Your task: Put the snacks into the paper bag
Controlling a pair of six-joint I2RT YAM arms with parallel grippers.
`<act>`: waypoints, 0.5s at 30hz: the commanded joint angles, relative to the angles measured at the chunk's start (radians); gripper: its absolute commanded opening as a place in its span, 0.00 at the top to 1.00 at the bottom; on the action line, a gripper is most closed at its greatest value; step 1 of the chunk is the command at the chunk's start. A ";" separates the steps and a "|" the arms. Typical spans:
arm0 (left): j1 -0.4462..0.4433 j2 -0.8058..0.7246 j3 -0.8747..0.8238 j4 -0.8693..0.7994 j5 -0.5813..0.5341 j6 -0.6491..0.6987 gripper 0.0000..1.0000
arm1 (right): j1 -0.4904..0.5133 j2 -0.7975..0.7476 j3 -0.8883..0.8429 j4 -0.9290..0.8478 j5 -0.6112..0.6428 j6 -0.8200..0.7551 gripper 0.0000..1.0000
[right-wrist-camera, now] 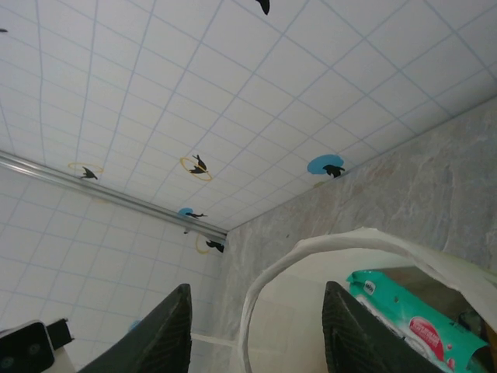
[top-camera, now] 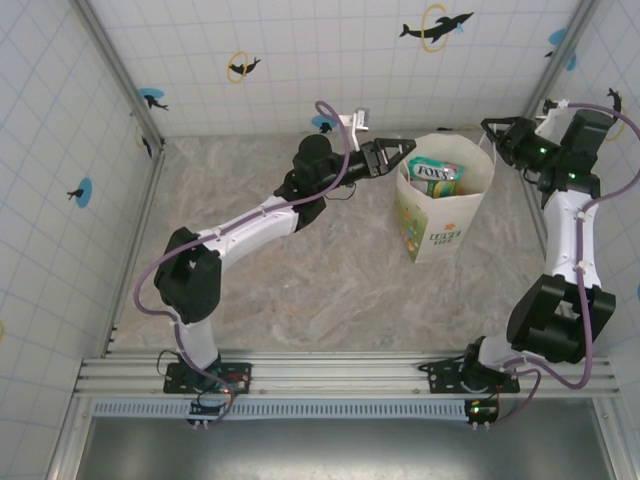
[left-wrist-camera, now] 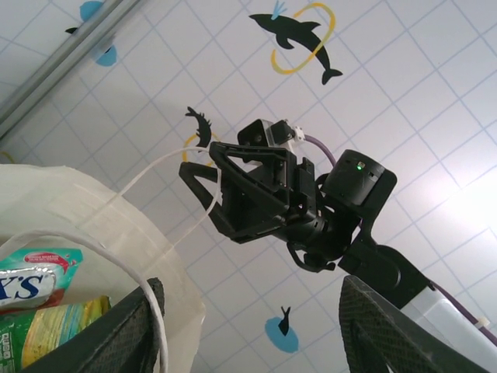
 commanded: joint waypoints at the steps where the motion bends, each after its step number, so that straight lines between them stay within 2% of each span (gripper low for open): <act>1: -0.005 0.021 0.038 0.042 0.007 -0.004 0.42 | 0.007 0.011 -0.006 0.034 0.018 -0.018 0.59; 5: -0.005 0.023 0.040 0.038 0.007 -0.005 0.45 | 0.007 0.022 -0.003 0.046 0.027 -0.014 0.67; 12: -0.005 0.014 0.038 0.026 -0.008 0.020 0.55 | 0.006 0.034 0.003 0.068 0.039 -0.011 0.67; 15: -0.005 0.017 0.038 0.026 -0.008 0.025 0.62 | 0.007 0.040 0.008 0.070 0.032 -0.009 0.70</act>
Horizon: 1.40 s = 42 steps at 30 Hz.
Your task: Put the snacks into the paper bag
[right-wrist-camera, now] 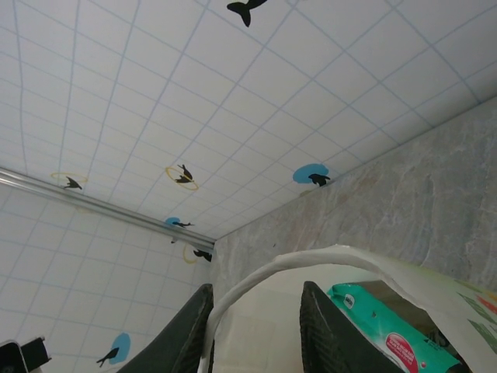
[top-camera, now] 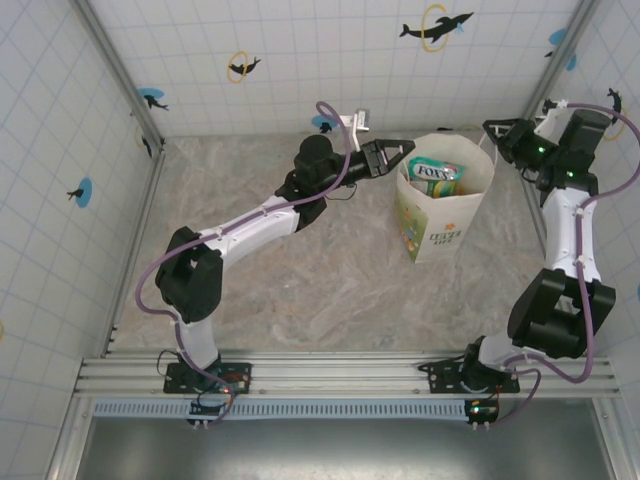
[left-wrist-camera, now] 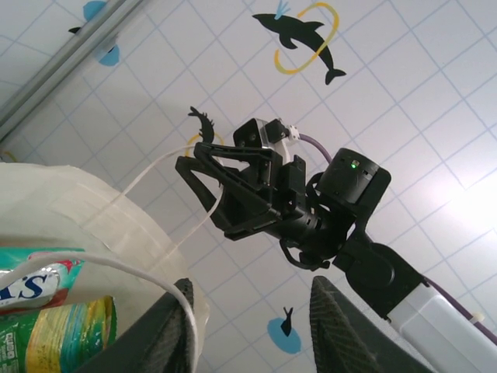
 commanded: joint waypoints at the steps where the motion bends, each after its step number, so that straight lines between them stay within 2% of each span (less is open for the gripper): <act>1: -0.005 0.011 0.038 0.024 -0.003 0.022 0.65 | 0.007 0.010 0.007 0.046 0.000 -0.003 0.73; 6: -0.005 0.001 0.038 0.002 -0.022 0.046 0.81 | 0.007 -0.015 -0.015 0.093 0.013 0.008 0.89; 10: 0.000 -0.024 0.042 -0.048 -0.053 0.083 1.00 | 0.007 -0.036 -0.012 0.102 0.016 0.012 0.97; 12: 0.006 -0.042 0.041 -0.072 -0.054 0.098 1.00 | 0.011 -0.050 -0.015 0.108 0.023 0.016 1.00; 19: 0.028 -0.149 0.039 -0.224 -0.102 0.209 1.00 | 0.040 -0.111 -0.017 0.101 0.046 0.014 1.00; 24: 0.053 -0.217 0.030 -0.330 -0.103 0.263 1.00 | 0.100 -0.151 -0.028 0.084 0.082 0.006 1.00; 30: 0.081 -0.303 0.012 -0.462 -0.110 0.340 1.00 | 0.224 -0.204 -0.073 0.073 0.167 -0.011 1.00; 42: 0.197 -0.530 -0.131 -0.682 -0.156 0.454 1.00 | 0.578 -0.271 -0.121 0.047 0.421 -0.070 1.00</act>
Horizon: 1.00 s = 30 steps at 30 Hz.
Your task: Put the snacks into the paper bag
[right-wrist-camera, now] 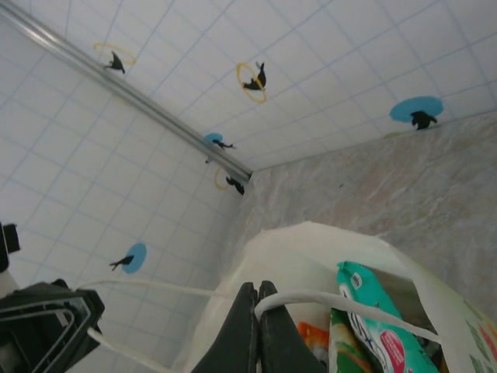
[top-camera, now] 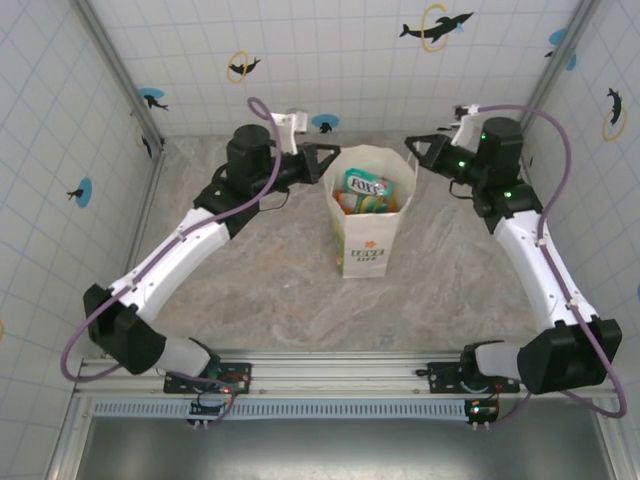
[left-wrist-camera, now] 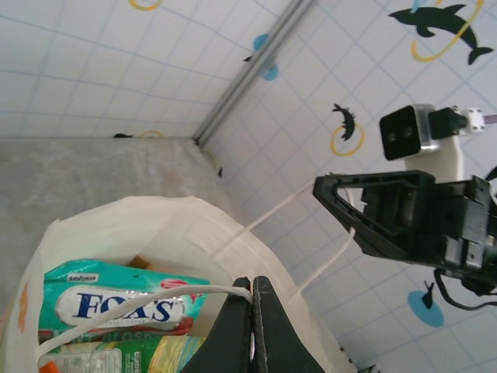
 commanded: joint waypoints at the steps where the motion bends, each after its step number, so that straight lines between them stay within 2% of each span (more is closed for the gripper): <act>1: 0.034 -0.093 -0.016 0.003 -0.024 0.066 1.00 | 0.068 -0.060 -0.018 0.067 0.103 -0.028 1.00; 6: 0.058 -0.155 -0.076 -0.036 -0.051 0.075 0.99 | 0.173 -0.052 -0.024 0.064 0.181 -0.055 1.00; 8: 0.062 -0.169 -0.100 -0.042 -0.054 0.075 0.93 | 0.182 -0.046 -0.026 0.049 0.199 -0.064 1.00; 9: 0.065 -0.173 -0.103 -0.059 -0.062 0.077 0.90 | 0.182 -0.045 -0.029 0.042 0.205 -0.065 0.99; 11: 0.067 -0.181 -0.105 -0.097 -0.082 0.087 0.83 | 0.182 -0.051 -0.037 0.038 0.215 -0.068 0.87; 13: 0.069 -0.195 -0.110 -0.128 -0.111 0.098 0.68 | 0.182 -0.061 -0.030 0.016 0.231 -0.081 0.72; 15: 0.070 -0.212 -0.118 -0.152 -0.134 0.109 0.50 | 0.176 -0.072 -0.014 -0.028 0.249 -0.101 0.66; 16: 0.070 -0.220 -0.120 -0.168 -0.143 0.114 0.45 | 0.167 -0.078 -0.003 -0.057 0.252 -0.109 0.62; 20: 0.071 -0.247 -0.119 -0.244 -0.204 0.124 0.35 | 0.118 -0.121 0.005 -0.154 0.263 -0.135 0.51; 26: 0.070 -0.333 -0.159 -0.366 -0.366 0.129 0.28 | 0.005 -0.229 -0.065 -0.240 0.284 -0.168 0.45; 30: 0.070 -0.415 -0.227 -0.422 -0.523 0.118 0.26 | -0.060 -0.295 -0.153 -0.286 0.318 -0.198 0.42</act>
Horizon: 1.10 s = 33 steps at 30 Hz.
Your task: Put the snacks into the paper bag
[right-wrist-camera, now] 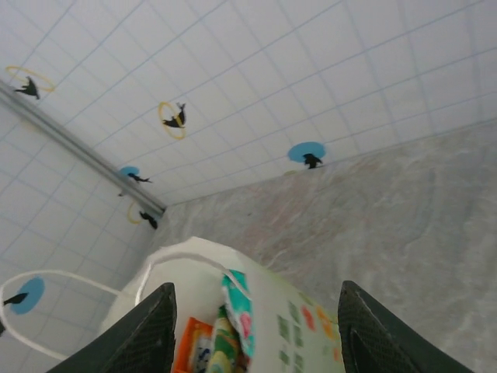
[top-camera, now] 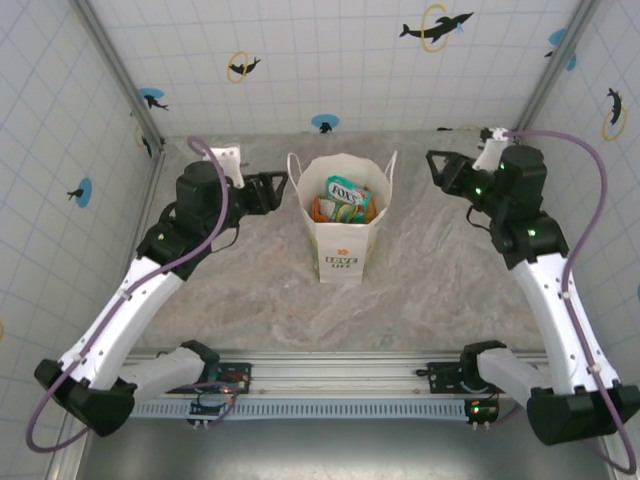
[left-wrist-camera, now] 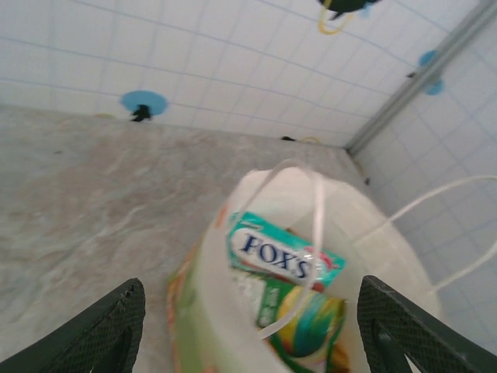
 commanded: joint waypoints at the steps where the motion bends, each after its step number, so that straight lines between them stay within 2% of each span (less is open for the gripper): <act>1: 0.007 -0.082 -0.083 -0.079 -0.199 0.008 0.23 | -0.035 -0.045 -0.095 -0.072 0.050 -0.051 0.41; 3: 0.007 -0.144 -0.172 -0.047 -0.297 -0.004 0.16 | -0.052 -0.072 -0.166 -0.068 0.082 -0.076 0.38; 4: 0.007 -0.177 -0.239 -0.023 -0.351 -0.008 0.09 | -0.062 -0.085 -0.209 -0.057 0.098 -0.090 0.33; 5: 0.007 -0.204 -0.294 0.010 -0.397 -0.009 0.02 | -0.072 -0.093 -0.247 -0.047 0.109 -0.100 0.03; 8: 0.007 -0.262 -0.438 0.106 -0.557 0.010 0.02 | -0.117 -0.103 -0.381 0.012 0.139 -0.122 0.01; 11: 0.010 -0.295 -0.606 0.289 -0.724 0.084 0.03 | -0.157 -0.114 -0.541 0.162 0.167 -0.136 0.01; 13: 0.016 -0.289 -0.706 0.423 -0.788 0.154 0.02 | -0.171 -0.134 -0.672 0.338 0.174 -0.156 0.01; 16: 0.028 -0.232 -0.805 0.566 -0.848 0.190 0.02 | -0.166 -0.164 -0.853 0.611 0.185 -0.226 0.01; 21: 0.073 -0.121 -0.940 0.760 -0.851 0.178 0.02 | -0.163 -0.126 -1.008 0.818 0.230 -0.330 0.01; 26: 0.149 -0.024 -1.121 1.050 -0.860 0.188 0.02 | -0.172 -0.038 -1.090 0.981 0.278 -0.339 0.01; 27: 0.166 -0.013 -1.114 1.049 -0.863 0.179 0.02 | -0.174 -0.017 -1.111 1.028 0.279 -0.337 0.01; 28: 0.185 -0.005 -1.108 1.044 -0.826 0.187 0.02 | -0.176 0.001 -1.125 1.069 0.279 -0.339 0.01; 29: 0.210 0.004 -1.133 1.147 -0.764 0.295 0.02 | -0.178 0.028 -1.138 1.112 0.280 -0.340 0.01; 30: 0.236 0.013 -1.162 1.241 -0.716 0.342 0.02 | -0.177 0.059 -1.150 1.152 0.283 -0.343 0.01; 33: 0.353 0.055 -1.222 1.363 -0.587 0.333 0.03 | -0.179 0.153 -1.159 1.251 0.287 -0.355 0.01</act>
